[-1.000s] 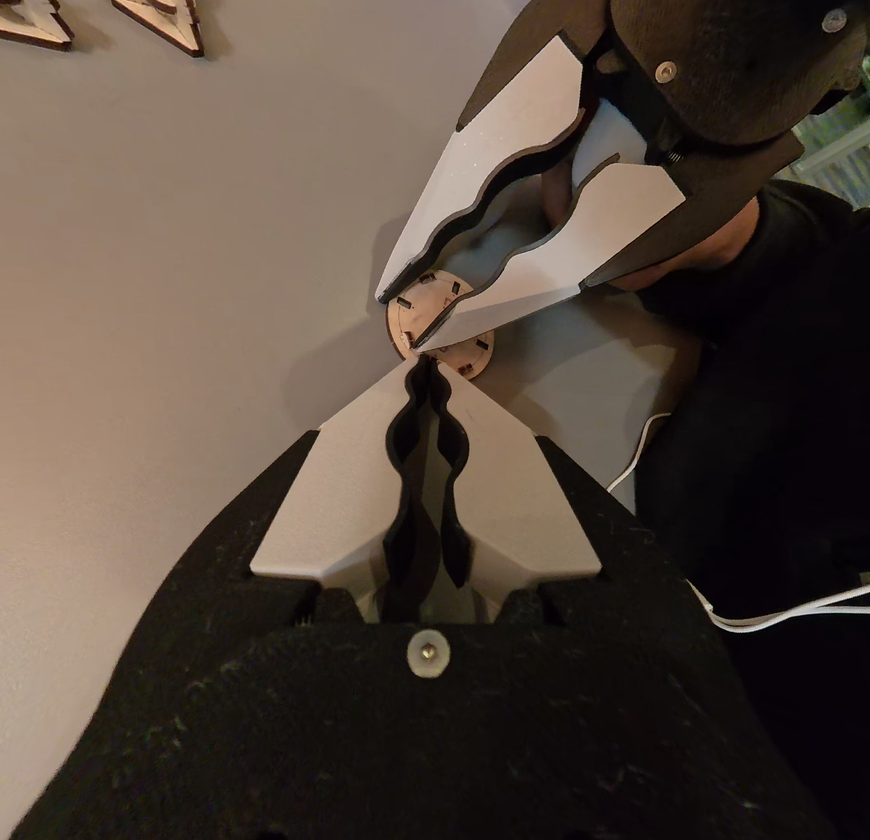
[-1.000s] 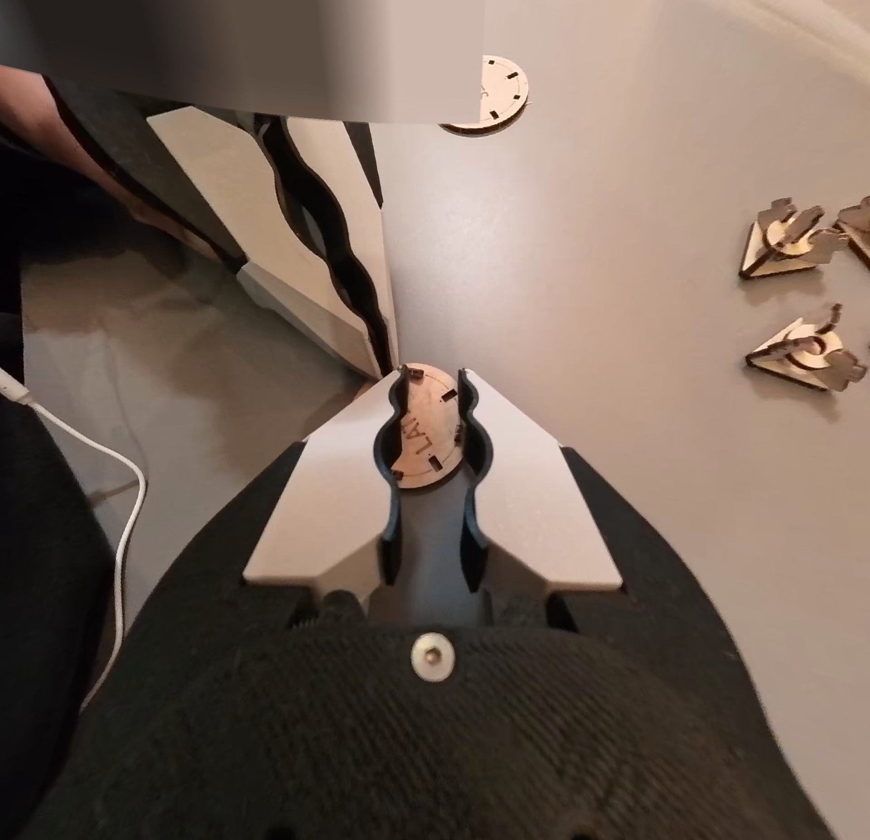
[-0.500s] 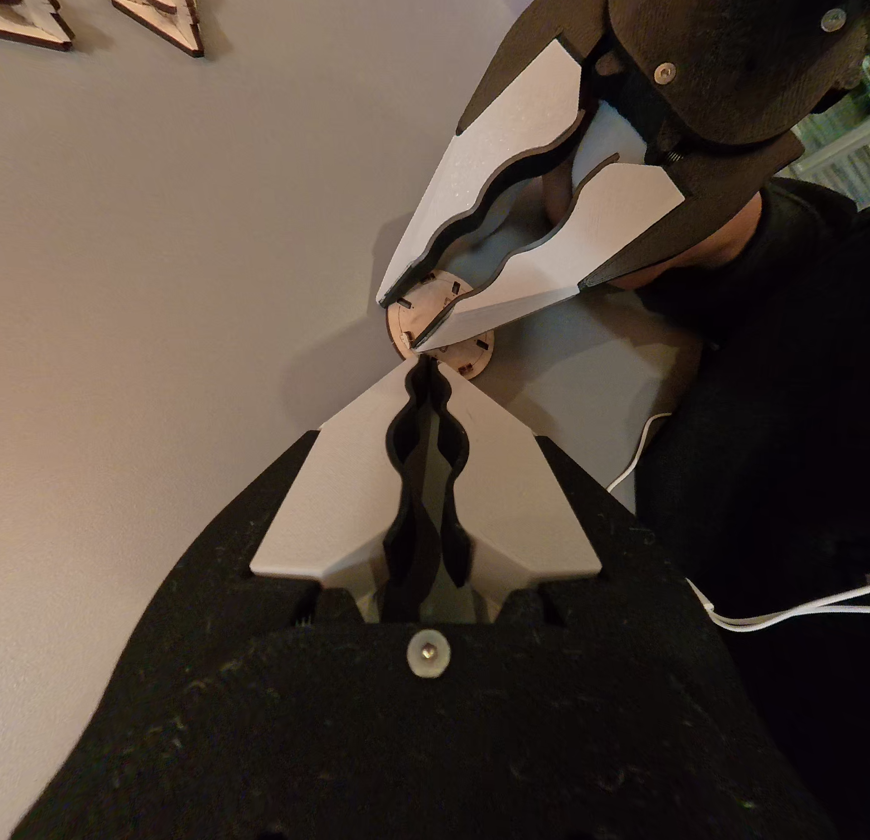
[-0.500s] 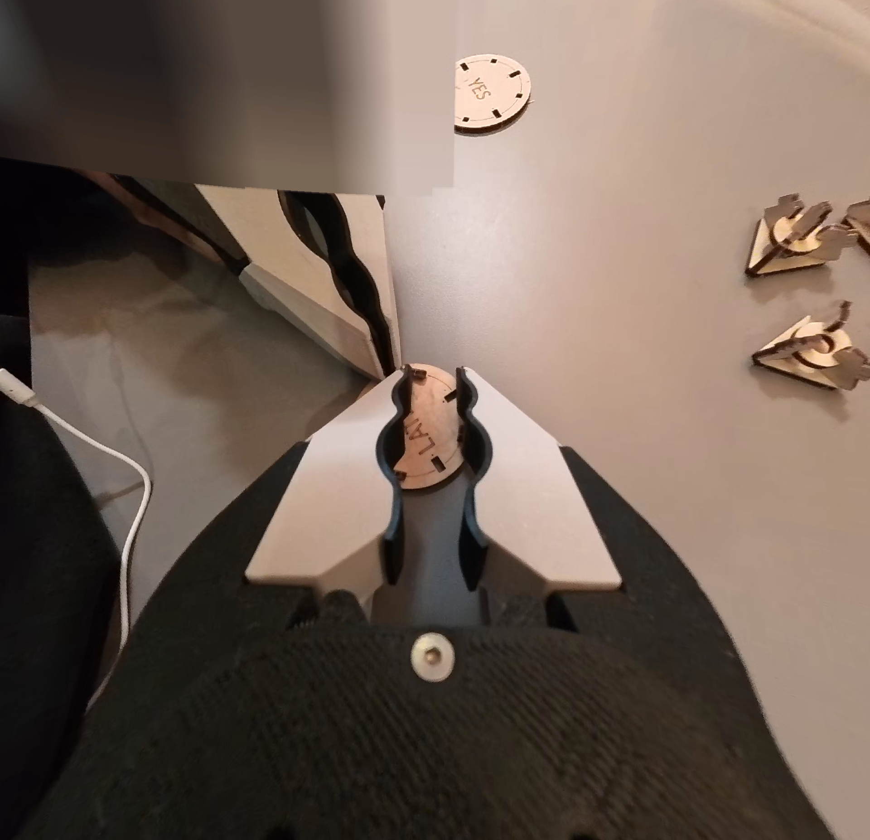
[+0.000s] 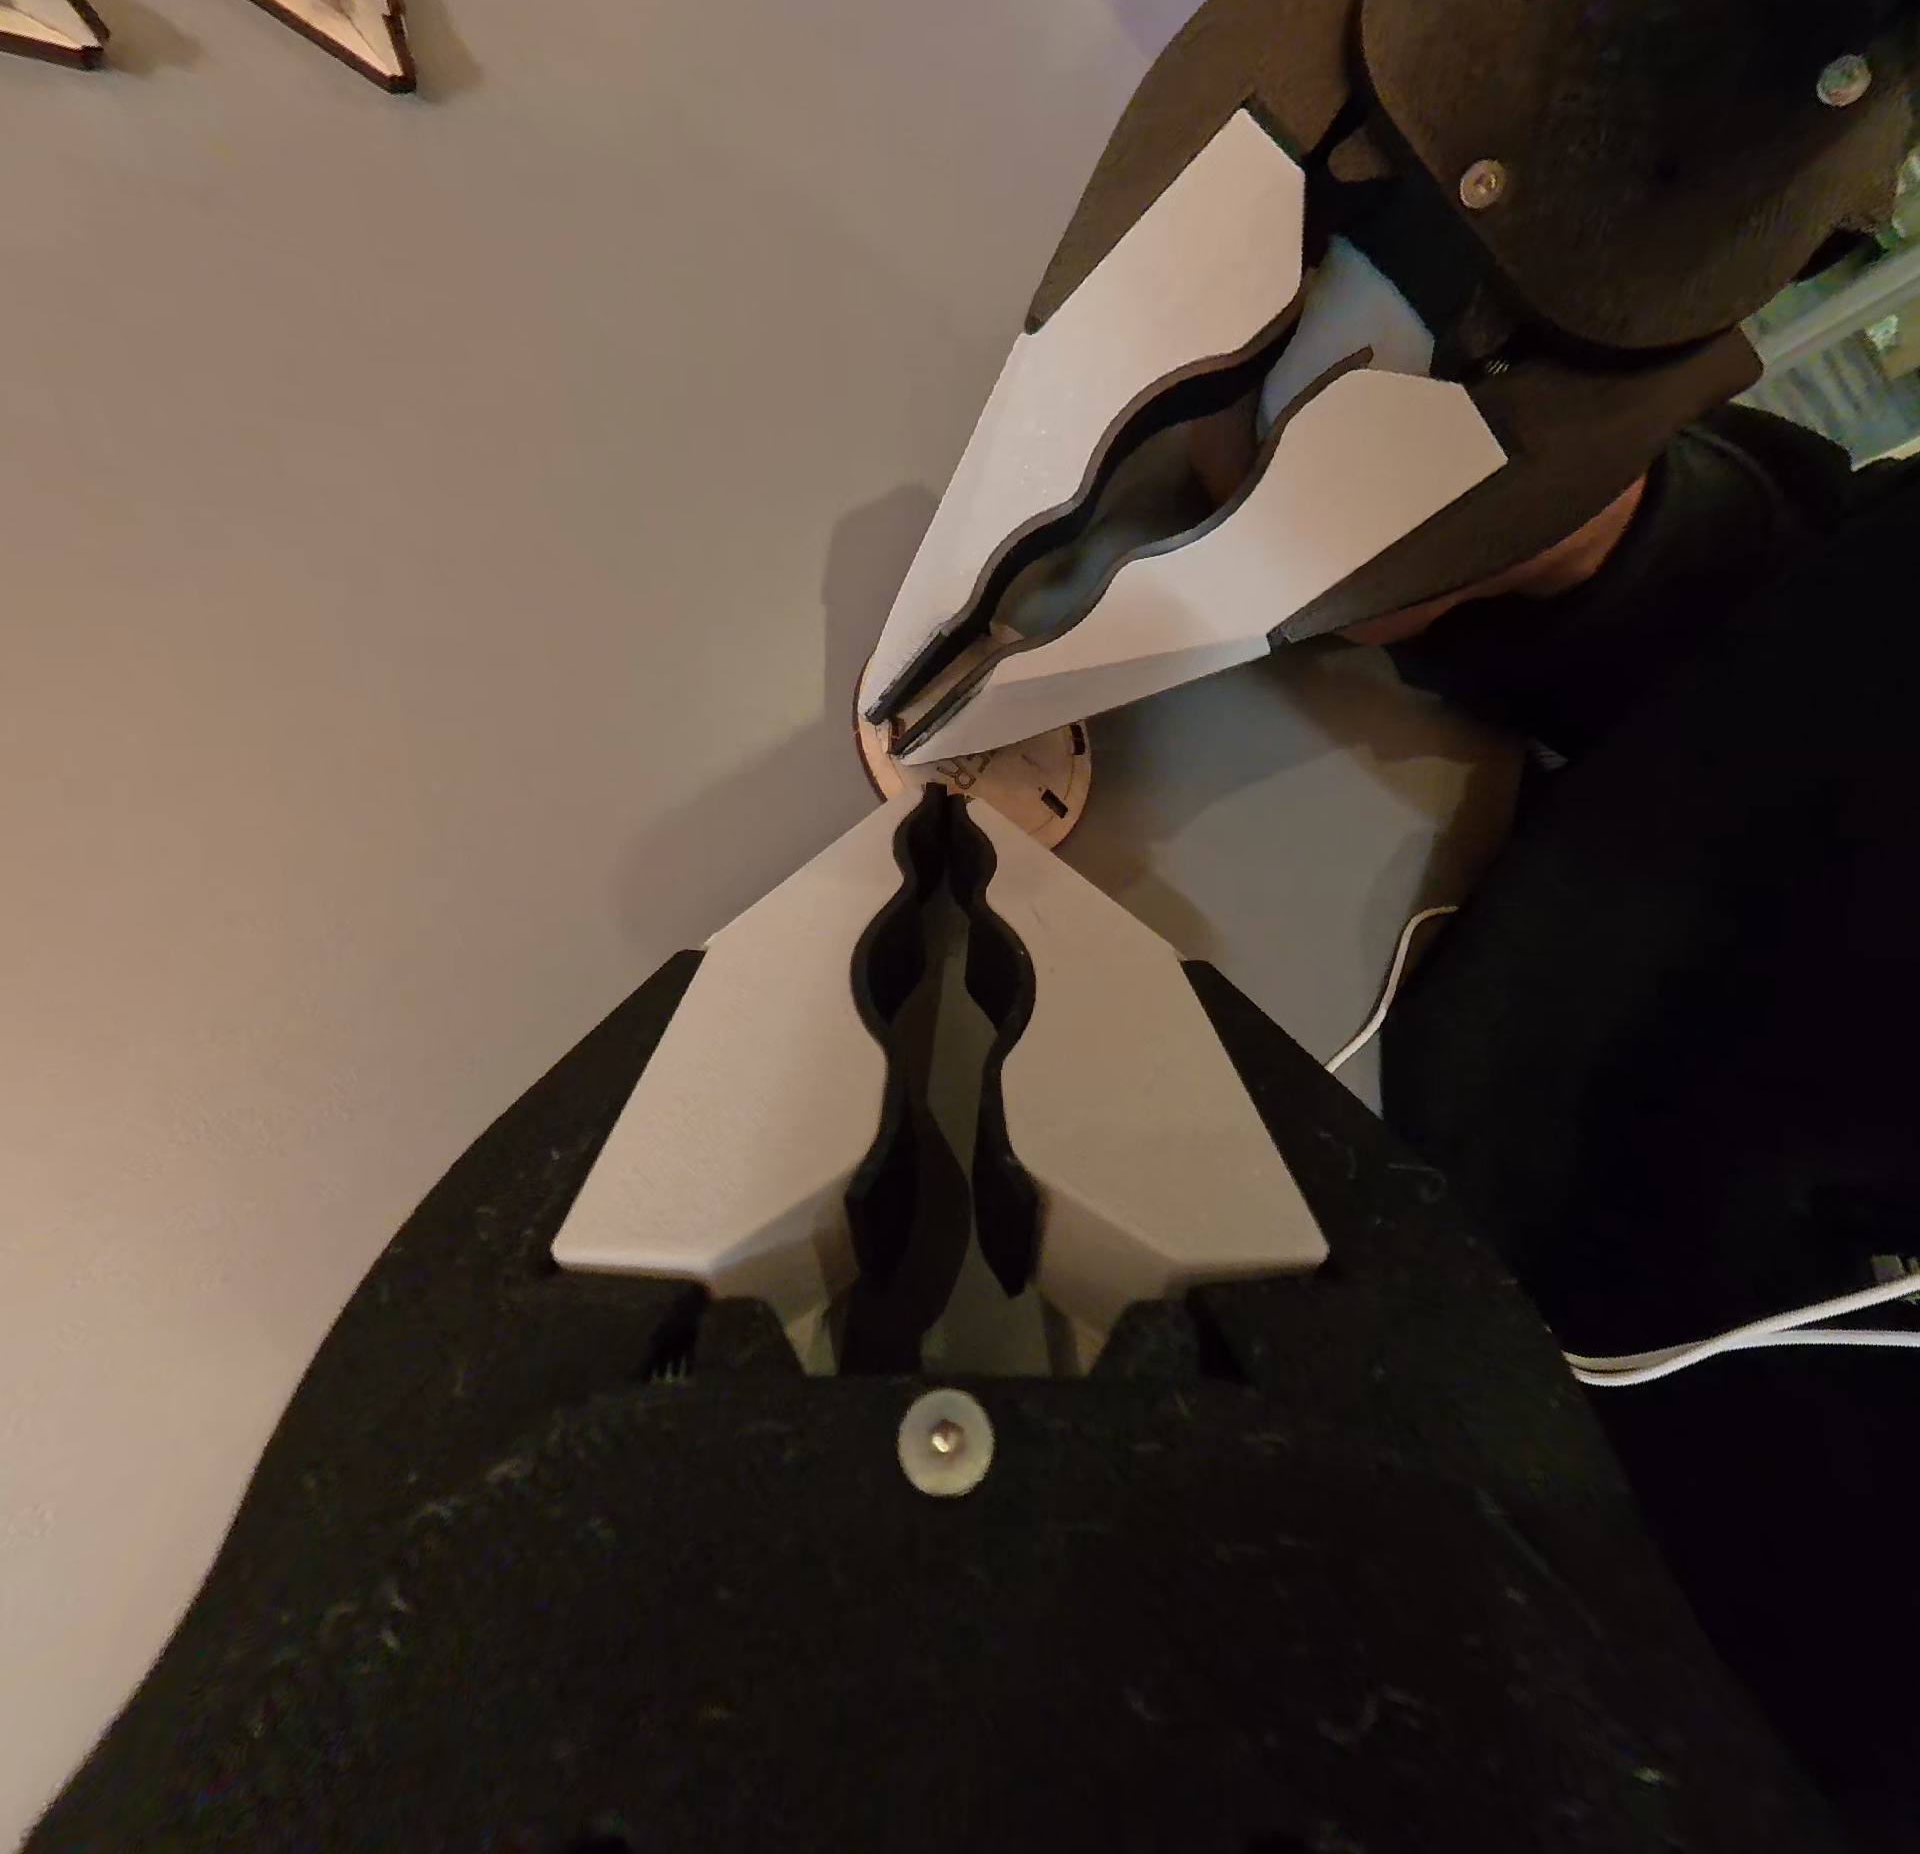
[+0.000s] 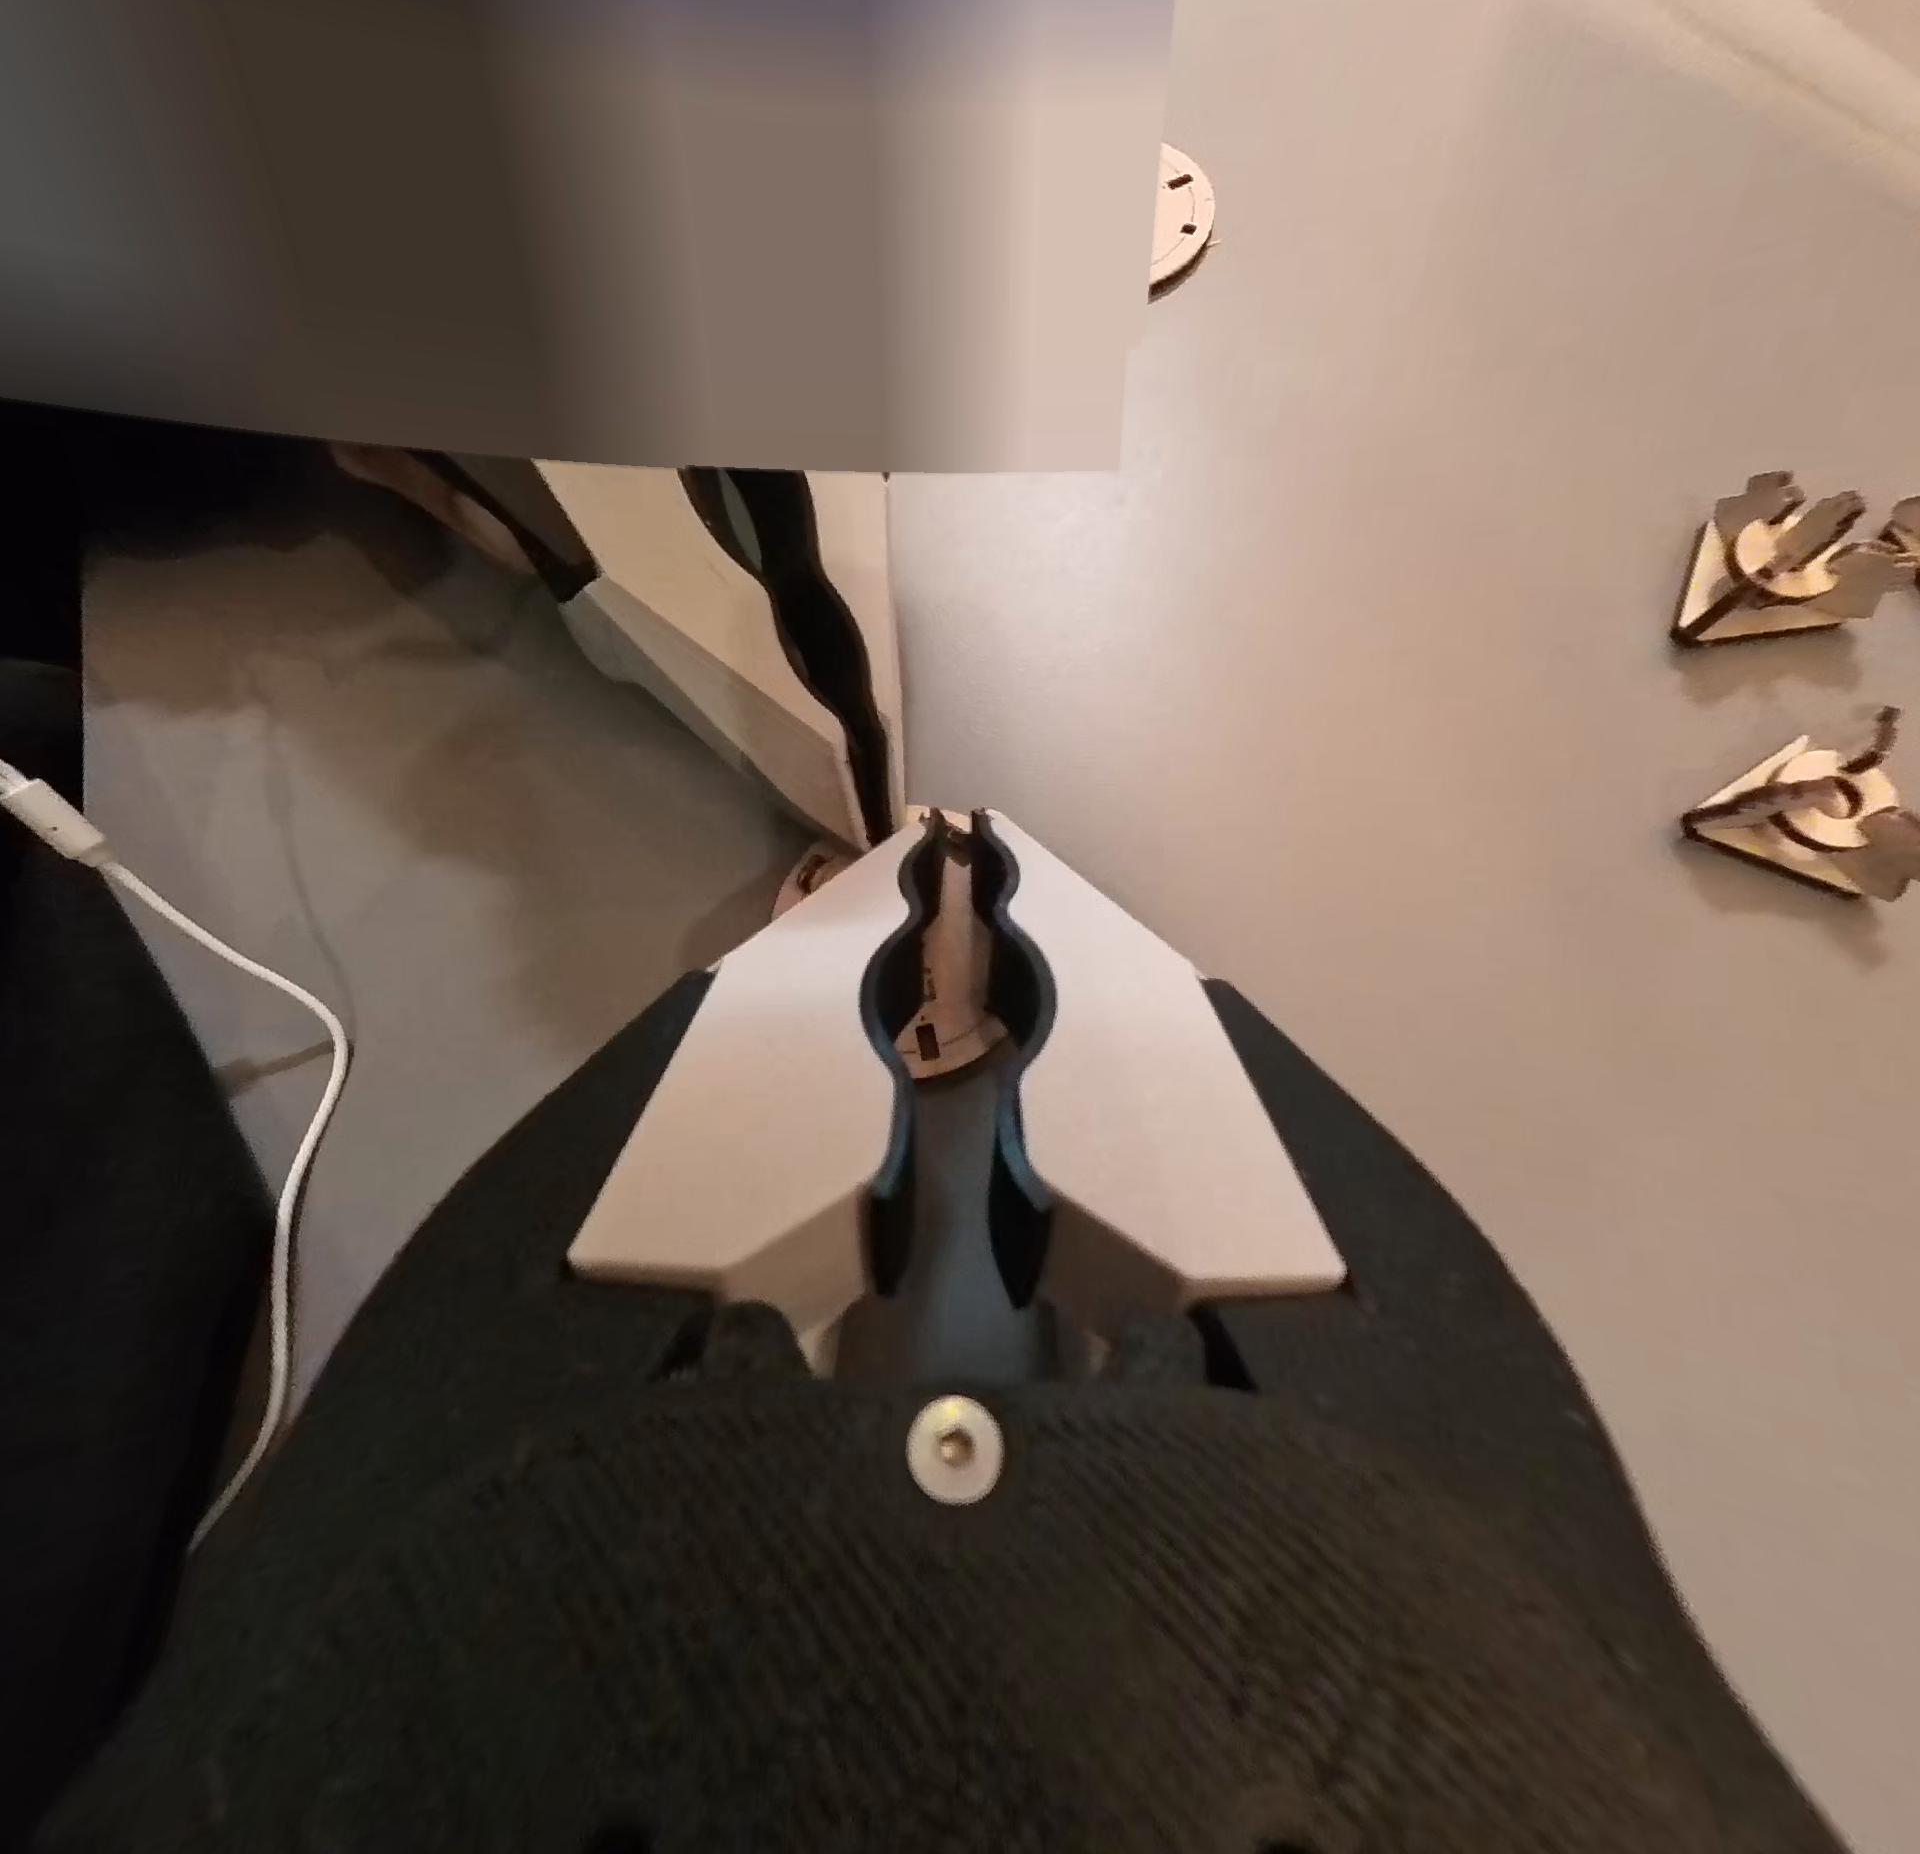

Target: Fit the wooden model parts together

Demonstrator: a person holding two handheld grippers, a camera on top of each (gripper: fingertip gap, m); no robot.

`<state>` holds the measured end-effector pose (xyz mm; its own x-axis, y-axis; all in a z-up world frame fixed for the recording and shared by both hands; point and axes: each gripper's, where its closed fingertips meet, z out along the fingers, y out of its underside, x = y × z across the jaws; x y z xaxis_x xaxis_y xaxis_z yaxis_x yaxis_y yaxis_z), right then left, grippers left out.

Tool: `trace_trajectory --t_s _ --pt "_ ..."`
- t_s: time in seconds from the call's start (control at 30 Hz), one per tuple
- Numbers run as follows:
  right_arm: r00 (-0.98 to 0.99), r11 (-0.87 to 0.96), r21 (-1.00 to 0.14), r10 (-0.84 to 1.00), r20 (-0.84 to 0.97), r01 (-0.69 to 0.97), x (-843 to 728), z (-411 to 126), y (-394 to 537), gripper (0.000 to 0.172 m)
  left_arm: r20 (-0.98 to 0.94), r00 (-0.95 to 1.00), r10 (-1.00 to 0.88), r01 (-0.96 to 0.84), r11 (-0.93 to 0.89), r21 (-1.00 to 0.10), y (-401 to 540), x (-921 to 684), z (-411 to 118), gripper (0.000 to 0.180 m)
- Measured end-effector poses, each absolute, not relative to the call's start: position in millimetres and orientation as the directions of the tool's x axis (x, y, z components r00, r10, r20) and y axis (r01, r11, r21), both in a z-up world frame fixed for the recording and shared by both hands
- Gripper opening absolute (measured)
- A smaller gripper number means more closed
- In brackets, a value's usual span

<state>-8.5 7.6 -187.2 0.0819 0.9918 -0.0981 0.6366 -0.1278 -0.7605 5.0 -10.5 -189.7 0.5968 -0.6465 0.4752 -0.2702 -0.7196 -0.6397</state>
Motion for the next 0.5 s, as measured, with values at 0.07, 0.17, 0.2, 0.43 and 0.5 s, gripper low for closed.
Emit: trace_trajectory --t_s 0.07,0.17,0.2,0.43,0.5 --pt "0.069 -0.097 -0.762 0.995 -0.070 0.640 -9 -187 8 0.004 0.478 0.596 -0.645 -0.269 -0.721 -0.639 -10 5 -190 0.001" --pt "0.069 -0.092 -0.763 0.996 -0.062 0.640 -9 -187 8 0.004 0.481 0.595 -0.644 -0.267 -0.723 -0.637 -10 5 -190 0.001" --pt "0.069 -0.094 -0.763 0.996 -0.065 0.640 -9 -187 8 0.004 0.482 0.594 -0.644 -0.267 -0.723 -0.637 -10 5 -190 0.001" --pt "0.072 -0.062 -0.764 0.997 -0.020 0.642 -7 -187 11 0.009 0.481 0.595 -0.644 -0.267 -0.723 -0.637 -11 5 -189 0.001" --pt "0.114 -0.085 -0.763 0.993 -0.015 0.640 -6 -187 18 0.022 0.479 0.595 -0.645 -0.268 -0.722 -0.638 -11 5 -190 0.001"
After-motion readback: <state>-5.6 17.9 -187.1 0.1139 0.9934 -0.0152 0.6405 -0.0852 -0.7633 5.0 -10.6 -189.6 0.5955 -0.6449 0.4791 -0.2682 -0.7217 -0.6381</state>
